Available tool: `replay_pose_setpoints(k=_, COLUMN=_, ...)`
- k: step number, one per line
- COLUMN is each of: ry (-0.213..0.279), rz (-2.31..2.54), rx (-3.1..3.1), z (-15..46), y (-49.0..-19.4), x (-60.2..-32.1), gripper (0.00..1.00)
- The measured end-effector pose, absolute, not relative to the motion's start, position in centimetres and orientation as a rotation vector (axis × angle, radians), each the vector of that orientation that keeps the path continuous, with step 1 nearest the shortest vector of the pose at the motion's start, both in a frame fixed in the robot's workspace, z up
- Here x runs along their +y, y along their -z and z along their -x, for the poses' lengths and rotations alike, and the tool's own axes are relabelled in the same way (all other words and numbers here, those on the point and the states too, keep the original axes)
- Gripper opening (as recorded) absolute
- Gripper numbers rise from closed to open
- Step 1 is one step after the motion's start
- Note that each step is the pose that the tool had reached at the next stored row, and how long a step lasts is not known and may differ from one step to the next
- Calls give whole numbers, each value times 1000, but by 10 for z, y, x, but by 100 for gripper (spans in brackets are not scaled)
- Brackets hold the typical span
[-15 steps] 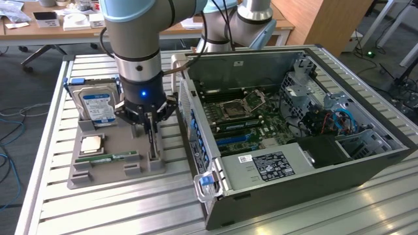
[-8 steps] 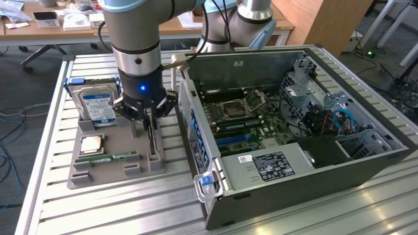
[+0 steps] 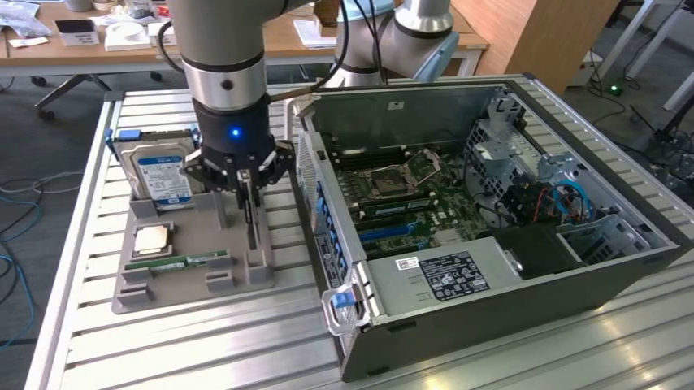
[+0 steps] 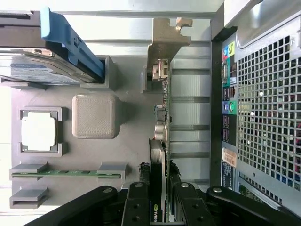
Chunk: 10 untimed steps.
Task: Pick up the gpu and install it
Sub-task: 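Pick up the gpu and move the gpu toward the slot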
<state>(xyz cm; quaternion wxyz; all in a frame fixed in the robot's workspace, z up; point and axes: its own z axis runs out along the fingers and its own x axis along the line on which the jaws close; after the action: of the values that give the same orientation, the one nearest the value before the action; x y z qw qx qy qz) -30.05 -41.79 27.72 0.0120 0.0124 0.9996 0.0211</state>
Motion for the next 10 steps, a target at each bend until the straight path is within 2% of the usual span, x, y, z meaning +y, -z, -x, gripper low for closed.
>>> replay_pose_setpoints(k=10, ry=-66, rz=-39, rx=3117, z=300, y=-296, x=-418, gripper=26)
